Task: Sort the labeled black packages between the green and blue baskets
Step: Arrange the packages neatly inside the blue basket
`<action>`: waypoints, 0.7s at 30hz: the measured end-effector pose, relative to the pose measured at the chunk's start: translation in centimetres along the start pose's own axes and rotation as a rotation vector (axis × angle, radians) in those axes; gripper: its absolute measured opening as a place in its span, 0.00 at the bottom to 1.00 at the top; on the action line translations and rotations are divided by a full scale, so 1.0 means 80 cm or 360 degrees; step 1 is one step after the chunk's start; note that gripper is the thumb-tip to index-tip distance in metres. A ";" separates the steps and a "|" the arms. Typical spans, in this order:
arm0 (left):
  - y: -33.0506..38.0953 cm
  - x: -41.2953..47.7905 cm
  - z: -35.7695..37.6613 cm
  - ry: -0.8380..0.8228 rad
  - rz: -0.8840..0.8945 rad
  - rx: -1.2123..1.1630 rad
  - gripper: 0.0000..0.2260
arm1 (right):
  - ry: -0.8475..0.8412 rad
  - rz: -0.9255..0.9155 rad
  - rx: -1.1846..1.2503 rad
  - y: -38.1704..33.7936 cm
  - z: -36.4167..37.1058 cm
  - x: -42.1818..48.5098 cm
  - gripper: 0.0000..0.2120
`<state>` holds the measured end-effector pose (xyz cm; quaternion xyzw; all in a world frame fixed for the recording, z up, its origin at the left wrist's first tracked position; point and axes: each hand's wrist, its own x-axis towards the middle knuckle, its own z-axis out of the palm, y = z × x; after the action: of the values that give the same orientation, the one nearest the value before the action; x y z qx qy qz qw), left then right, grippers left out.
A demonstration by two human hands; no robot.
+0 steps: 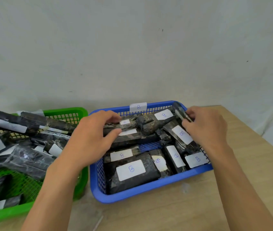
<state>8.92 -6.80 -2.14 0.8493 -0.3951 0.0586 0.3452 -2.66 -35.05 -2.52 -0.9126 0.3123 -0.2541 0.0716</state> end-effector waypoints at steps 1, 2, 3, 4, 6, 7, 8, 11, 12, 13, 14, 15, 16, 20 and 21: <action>-0.004 0.000 -0.004 0.0016 -0.0018 0.0016 0.12 | 0.0060 -0.0070 0.0035 -0.004 -0.004 -0.001 0.09; -0.008 0.000 -0.006 0.0021 -0.0032 0.0020 0.12 | 0.0065 -0.0191 0.0150 -0.012 -0.009 -0.004 0.11; -0.009 0.000 -0.008 0.0021 -0.0041 0.0021 0.11 | -0.0005 -0.0357 0.0319 -0.023 -0.014 -0.009 0.13; -0.010 0.000 -0.009 0.0016 -0.0041 0.0012 0.11 | -0.0135 -0.0554 0.0487 -0.037 -0.018 -0.015 0.14; -0.009 0.000 -0.009 -0.0047 -0.0029 -0.0056 0.11 | -0.0412 -0.0882 0.0571 -0.066 -0.013 -0.032 0.14; -0.008 0.000 -0.009 -0.0123 -0.0031 -0.0101 0.11 | -0.0494 -0.1004 0.0466 -0.080 -0.006 -0.041 0.13; -0.007 -0.001 -0.008 -0.0226 -0.0042 -0.0126 0.11 | -0.0531 -0.1108 0.0315 -0.093 0.002 -0.049 0.13; -0.005 -0.002 -0.003 -0.0533 -0.0039 0.0178 0.11 | -0.0650 -0.1183 0.0026 -0.111 0.025 -0.065 0.13; -0.005 -0.004 0.000 -0.0600 -0.0031 0.0345 0.10 | -0.0715 -0.1183 0.0053 -0.111 0.028 -0.066 0.13; -0.004 -0.005 0.003 -0.0641 -0.0023 0.0503 0.10 | -0.0794 -0.1191 0.0148 -0.110 0.029 -0.065 0.13; -0.002 -0.007 0.007 -0.0662 -0.0011 0.0649 0.11 | -0.0891 -0.1200 0.0289 -0.107 0.028 -0.063 0.12; 0.000 -0.008 0.011 -0.0669 0.0006 0.0789 0.10 | -0.0994 -0.1196 0.0410 -0.105 0.027 -0.062 0.11; 0.004 -0.008 0.015 -0.0678 0.0024 0.0917 0.09 | -0.1071 -0.1184 0.0471 -0.102 0.026 -0.061 0.11; 0.015 -0.003 0.011 -0.0859 0.0075 0.1127 0.08 | -0.1099 -0.1055 0.0510 -0.089 0.020 -0.054 0.11; 0.014 0.003 0.006 -0.0895 0.0085 0.1091 0.08 | -0.1051 -0.1020 0.0516 -0.084 0.018 -0.050 0.10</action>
<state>8.16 -7.74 -1.80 0.8871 -0.4531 -0.0382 -0.0789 -1.00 -27.32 -3.49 -0.9717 -0.0673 -0.0058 0.2263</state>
